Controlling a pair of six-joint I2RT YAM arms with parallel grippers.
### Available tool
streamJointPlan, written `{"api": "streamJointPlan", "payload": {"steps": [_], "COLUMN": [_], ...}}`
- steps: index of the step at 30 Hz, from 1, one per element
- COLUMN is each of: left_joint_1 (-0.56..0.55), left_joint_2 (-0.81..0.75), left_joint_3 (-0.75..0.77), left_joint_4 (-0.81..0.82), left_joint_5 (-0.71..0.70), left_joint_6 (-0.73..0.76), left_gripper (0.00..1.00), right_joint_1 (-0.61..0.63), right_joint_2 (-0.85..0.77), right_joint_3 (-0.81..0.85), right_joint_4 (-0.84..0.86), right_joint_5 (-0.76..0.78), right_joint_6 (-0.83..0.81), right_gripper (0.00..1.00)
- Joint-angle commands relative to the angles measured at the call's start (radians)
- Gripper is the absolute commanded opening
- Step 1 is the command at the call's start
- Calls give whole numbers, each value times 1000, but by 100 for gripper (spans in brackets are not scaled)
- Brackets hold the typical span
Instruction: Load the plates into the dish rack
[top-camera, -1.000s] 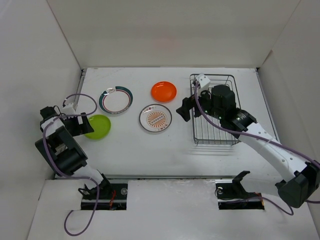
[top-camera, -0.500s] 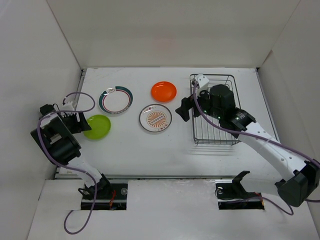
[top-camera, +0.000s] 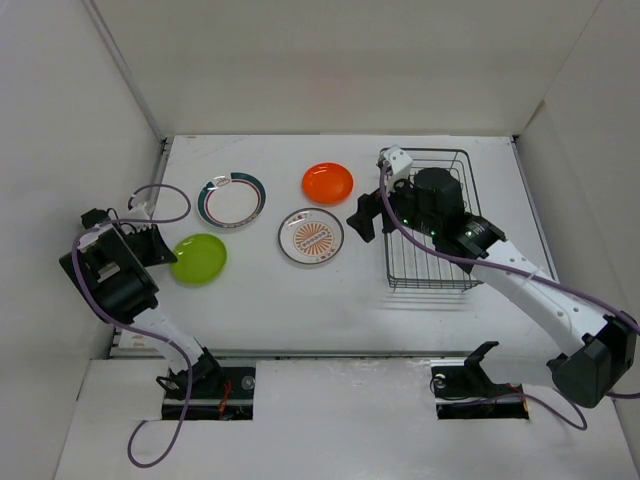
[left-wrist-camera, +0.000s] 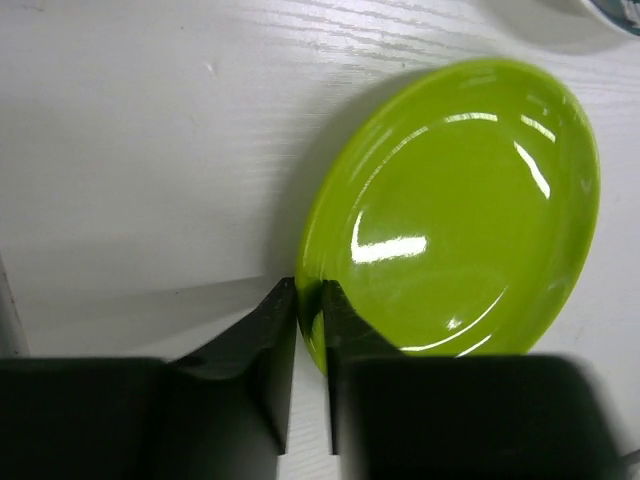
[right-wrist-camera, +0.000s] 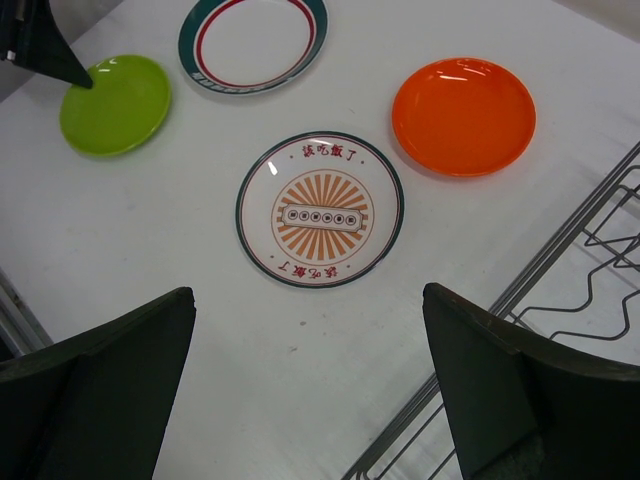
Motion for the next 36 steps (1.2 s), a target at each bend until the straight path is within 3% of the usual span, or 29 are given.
{"api": "streamJointPlan", "payload": {"steps": [1,5,11,17,20,25,33,36], "left_joint_1": [6,6,6,-98,-141,-264,-491,-553], "left_joint_2": [8,-6,-110,-259,-319,-351,-445,-457], "left_joint_3": [19,19,48,140,212,405,508,517], "left_joint_4": [-43,-66,-187,-304,-334,-443,-450,-425], "left_joint_5": [1,1,131,182,191,231,217,205], "left_joint_6": [34,62,149,172,142,111,-9,-47], "left_gripper": [1,0,0,0,0,0,0,0], "right_joint_1": [11,11,11,11,11,20,51,62], "right_joint_2": [-2,-2,7,36,73,205,478,510], "right_joint_3": [48,48,48,16,-11,-2,133,145], "right_joint_4": [43,43,55,128,252,551,805,887], "right_joint_5": [20,29,38,-17,-108,-418,-590,-620], "right_joint_6": [6,6,17,29,29,40,152,192], "right_gripper": [100,100,100,100,100,100,100,100]}}
